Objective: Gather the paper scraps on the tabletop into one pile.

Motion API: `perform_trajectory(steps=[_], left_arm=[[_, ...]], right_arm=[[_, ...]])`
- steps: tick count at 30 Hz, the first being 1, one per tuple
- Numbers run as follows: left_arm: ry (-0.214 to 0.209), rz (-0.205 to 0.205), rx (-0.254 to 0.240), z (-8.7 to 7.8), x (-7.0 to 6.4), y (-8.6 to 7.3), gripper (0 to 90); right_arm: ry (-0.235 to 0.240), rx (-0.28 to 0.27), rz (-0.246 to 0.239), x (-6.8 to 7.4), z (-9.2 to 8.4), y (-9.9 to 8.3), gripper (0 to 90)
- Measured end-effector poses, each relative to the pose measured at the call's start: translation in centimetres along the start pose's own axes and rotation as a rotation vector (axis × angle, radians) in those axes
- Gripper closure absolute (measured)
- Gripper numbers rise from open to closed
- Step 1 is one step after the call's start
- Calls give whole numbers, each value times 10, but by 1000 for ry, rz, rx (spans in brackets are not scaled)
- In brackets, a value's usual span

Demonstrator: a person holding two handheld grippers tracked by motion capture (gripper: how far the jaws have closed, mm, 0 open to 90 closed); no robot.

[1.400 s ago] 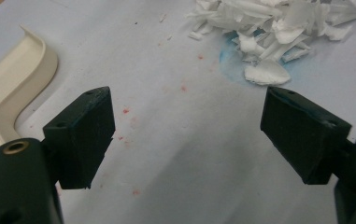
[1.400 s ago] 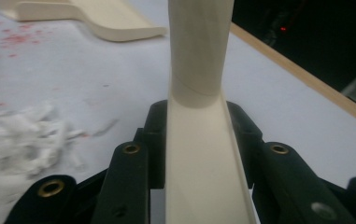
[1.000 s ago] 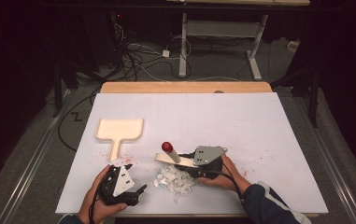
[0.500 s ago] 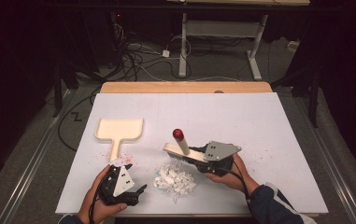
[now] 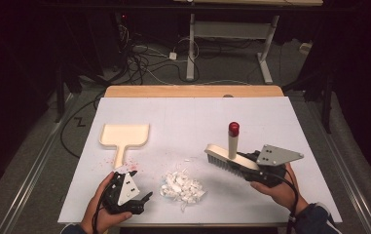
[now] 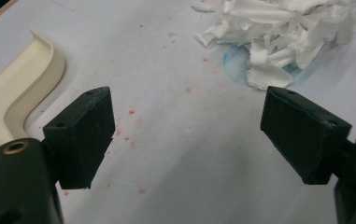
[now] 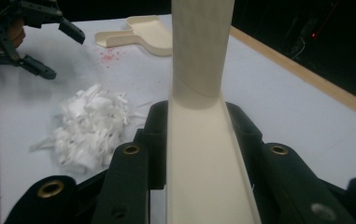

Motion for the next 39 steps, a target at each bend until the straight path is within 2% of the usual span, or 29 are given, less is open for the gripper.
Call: perform_trajectory(steps=[1, 5, 6, 7, 10, 11, 16, 21, 24, 26, 27, 29, 33, 36, 38, 39], left_arm=[[0, 0, -1, 0, 0, 0, 170], [8, 5, 3, 0, 1, 0, 170], [9, 5, 4, 0, 1, 0, 170], [10, 6, 5, 0, 2, 0, 170], [9, 5, 5, 0, 1, 0, 169], [9, 6, 6, 1, 2, 0, 169], [6, 5, 9, 1, 2, 0, 170], [0, -1, 8, 2, 1, 0, 170], [-2, -1, 10, 3, 1, 1, 169], [-5, -5, 9, 4, 0, 1, 169], [-6, -5, 12, 4, 0, 1, 170], [-9, -6, 15, 5, 0, 1, 170], [-14, -8, 14, 7, 0, 2, 170], [-17, -8, 16, 8, 0, 2, 170], [-19, -10, 16, 8, 0, 2, 169], [-19, -11, 15, 8, 0, 3, 170]], right_arm=[[10, 15, 24, 2, -9, -7, 678], [30, 39, 51, 7, -21, -17, 678], [42, 50, 77, 9, -27, -21, 679], [42, 50, 77, 9, -27, -21, 679], [84, 76, 128, 14, -38, -28, 679], [84, 76, 128, 14, -38, -28, 679], [167, 116, 215, 20, -48, -37, 679], [255, 199, 299, 20, -44, -51, 679], [259, 233, 351, 10, -37, -59, 678], [236, 253, 375, -2, -32, -64, 676], [239, 270, 390, -7, -29, -67, 671], [226, 294, 400, -18, -24, -71, 647], [168, 371, 364, -37, -13, -75, 589], [151, 400, 333, -49, -6, -75, 571], [119, 394, 334, -59, -3, -73, 486], [73, 412, 331, -67, -3, -74, 446]])
Point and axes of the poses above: each handheld gripper's, and its own axes: z roughly forward along the jaws, y roughly out of its top, x roughly to its left, the point moved 8 cm from there along z, roughly forward along the jaws, and after that the axes turned 5 degrees about -z, right-handed, at the moved point
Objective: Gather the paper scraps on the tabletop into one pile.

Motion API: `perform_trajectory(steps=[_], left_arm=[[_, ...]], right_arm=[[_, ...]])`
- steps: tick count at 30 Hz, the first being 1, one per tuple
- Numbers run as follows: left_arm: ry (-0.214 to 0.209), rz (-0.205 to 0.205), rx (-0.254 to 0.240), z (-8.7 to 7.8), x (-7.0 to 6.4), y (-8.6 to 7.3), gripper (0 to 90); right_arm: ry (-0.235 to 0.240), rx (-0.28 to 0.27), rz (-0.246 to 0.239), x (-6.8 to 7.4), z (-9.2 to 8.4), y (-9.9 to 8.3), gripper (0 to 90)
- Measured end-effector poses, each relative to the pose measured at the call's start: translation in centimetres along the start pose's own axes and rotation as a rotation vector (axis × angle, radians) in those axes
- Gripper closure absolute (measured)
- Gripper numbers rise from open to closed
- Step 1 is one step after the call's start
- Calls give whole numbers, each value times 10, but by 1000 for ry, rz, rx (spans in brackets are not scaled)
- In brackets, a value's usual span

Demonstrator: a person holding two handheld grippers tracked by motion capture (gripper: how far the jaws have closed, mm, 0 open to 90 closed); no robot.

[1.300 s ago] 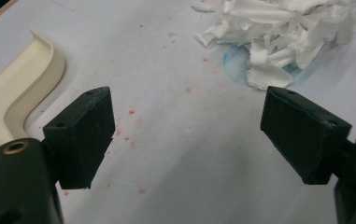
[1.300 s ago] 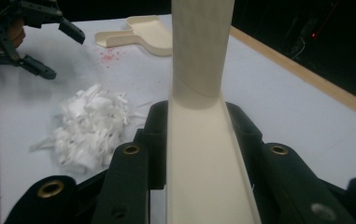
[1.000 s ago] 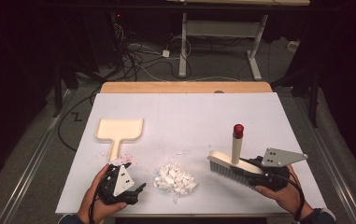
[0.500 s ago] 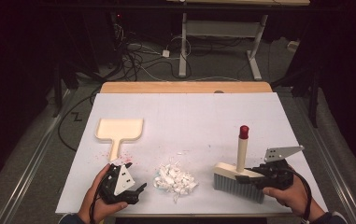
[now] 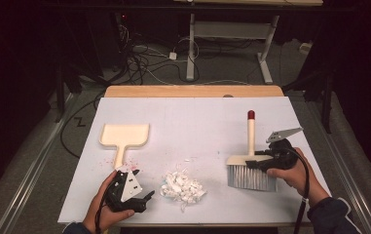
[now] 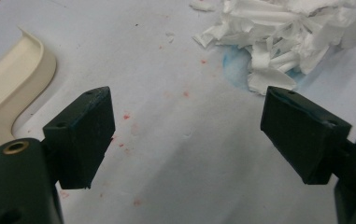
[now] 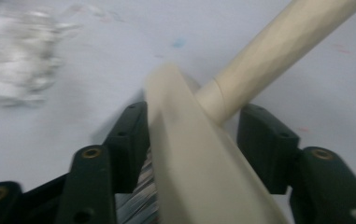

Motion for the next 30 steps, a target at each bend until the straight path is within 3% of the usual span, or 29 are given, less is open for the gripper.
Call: perform_trajectory(steps=[3, 5, 7, 9, 11, 17, 21, 23, 26, 30], left_arm=[[1, 0, -2, -1, 0, 0, 169], [3, -2, -3, -1, 1, 0, 170], [4, -2, -2, 0, 1, 0, 170], [4, -2, -1, 0, 2, 0, 169], [10, 0, -3, -1, 3, 1, 169], [18, -4, -2, 1, 7, 2, 169], [25, -5, -6, 2, 10, 3, 169], [28, -1, -3, 2, 10, 3, 170], [35, 6, -3, 2, 10, 3, 169], [53, 12, -7, 2, 11, 5, 169]], right_arm=[[-133, -18, -8, -16, -5, 3, 463], [-168, -57, -17, -20, -11, 5, 422], [-272, -76, -56, -26, -17, 8, 381], [-313, -96, -83, -27, -21, 11, 350], [-365, -151, -113, -25, -27, 17, 326], [-448, -311, -192, -8, -44, 28, 278], [-522, -345, -226, 0, -50, 20, 242], [-549, -345, -217, 3, -51, 13, 217], [-556, -354, -221, 9, -54, 3, 200], [-535, -407, -203, 17, -58, -12, 196]])
Point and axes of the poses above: each handheld gripper's, and its own axes: z roughly forward along the jaws, y roughly out of its top, x roughly to its left, the point moved 8 cm from there along z, roughly forward along the jaws, and after that the axes turned 5 degrees about -z, right-handed, at the moved point
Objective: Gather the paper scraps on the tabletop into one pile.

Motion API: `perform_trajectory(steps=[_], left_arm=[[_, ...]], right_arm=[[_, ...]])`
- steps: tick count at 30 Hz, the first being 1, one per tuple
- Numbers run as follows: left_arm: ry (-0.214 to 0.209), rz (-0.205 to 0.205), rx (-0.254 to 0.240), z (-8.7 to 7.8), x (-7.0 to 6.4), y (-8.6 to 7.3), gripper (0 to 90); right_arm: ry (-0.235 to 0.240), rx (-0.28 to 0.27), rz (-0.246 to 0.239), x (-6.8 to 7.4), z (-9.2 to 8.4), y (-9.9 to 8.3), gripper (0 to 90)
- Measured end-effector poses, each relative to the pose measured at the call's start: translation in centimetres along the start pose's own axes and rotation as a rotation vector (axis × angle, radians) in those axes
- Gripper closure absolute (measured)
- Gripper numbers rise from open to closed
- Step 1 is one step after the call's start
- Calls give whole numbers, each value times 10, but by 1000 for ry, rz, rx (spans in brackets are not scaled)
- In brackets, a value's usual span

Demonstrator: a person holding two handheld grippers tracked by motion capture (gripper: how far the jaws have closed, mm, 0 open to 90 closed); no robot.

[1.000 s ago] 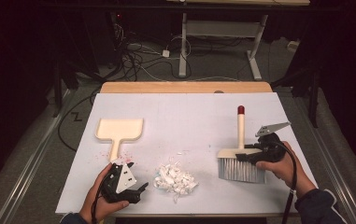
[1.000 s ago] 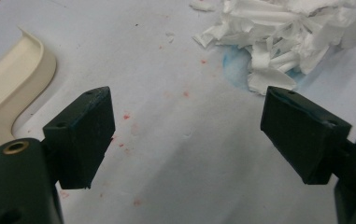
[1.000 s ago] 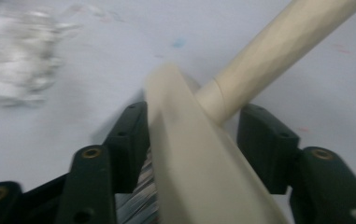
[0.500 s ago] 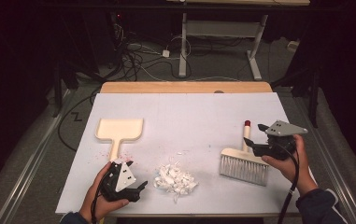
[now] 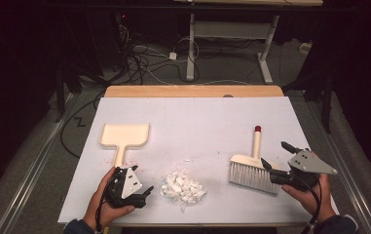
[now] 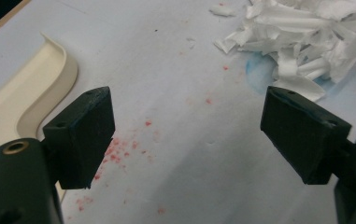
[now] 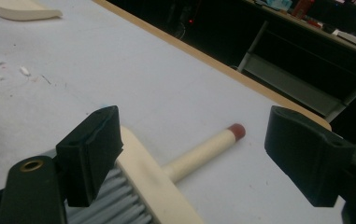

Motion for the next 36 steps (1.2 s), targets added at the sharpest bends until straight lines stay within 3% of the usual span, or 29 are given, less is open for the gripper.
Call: perform_trajectory(steps=[11, 14, 16, 29, 36], left_arm=[[16, 18, -14, 2, 3, 3, 169], [14, 19, -22, 2, 4, 2, 169], [16, 15, -24, 2, 5, 2, 169], [23, 22, -49, -5, 4, 1, 169], [20, 24, -41, -4, 4, 1, 169]], right_arm=[[15, 58, 54, 13, -14, -43, 176], [12, 79, 40, 17, -16, -49, 175], [12, 84, 10, 20, -17, -50, 175], [-3, 68, -44, 29, -18, -41, 177], [4, 65, -43, 29, -16, -41, 177]])
Point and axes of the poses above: each handheld gripper's, and its own axes: z roughly forward along the jaws, y roughly out of its top, x roughly to its left, the point moved 8 cm from there along z, roughly forward along the jaws, and after that the axes turned 5 degrees about -z, right-handed, at the moved point
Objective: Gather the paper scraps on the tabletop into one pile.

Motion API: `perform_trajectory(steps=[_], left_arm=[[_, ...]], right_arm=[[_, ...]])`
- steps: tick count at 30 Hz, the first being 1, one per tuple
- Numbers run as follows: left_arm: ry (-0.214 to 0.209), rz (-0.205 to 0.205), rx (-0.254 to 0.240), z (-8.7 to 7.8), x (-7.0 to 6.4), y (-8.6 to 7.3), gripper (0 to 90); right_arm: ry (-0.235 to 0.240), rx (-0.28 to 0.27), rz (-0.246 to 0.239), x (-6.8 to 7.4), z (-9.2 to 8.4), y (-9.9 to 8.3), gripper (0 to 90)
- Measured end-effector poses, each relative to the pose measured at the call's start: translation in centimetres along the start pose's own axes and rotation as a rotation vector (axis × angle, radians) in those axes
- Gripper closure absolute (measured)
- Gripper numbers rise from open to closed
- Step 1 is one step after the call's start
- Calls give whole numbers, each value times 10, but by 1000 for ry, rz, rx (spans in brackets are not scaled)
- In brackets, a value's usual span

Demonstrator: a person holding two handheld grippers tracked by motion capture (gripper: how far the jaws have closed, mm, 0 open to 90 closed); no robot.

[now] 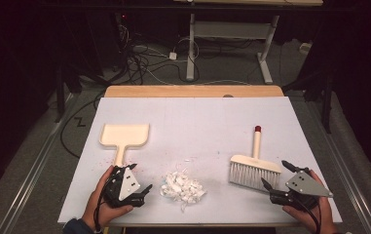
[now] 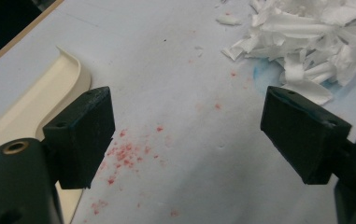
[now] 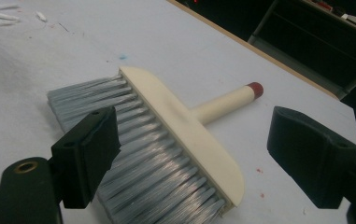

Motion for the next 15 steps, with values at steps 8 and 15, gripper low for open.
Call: perform_trajectory(steps=[8, 15], left_arm=[[2, 6, 1, -1, -1, 0, 169], [1, 7, 6, 0, -2, -1, 169]], right_arm=[[-3, -4, -8, 1, -1, 2, 177], [-2, -4, -9, 1, 0, 2, 177]])
Point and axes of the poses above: each handheld gripper's, and its own axes: z roughly forward along the jaws, y roughly out of its top, x roughly to its left, the point moved 8 cm from there along z, roughly forward along the jaws, and after that the axes turned 5 degrees about -z, right-handed, at the moved point
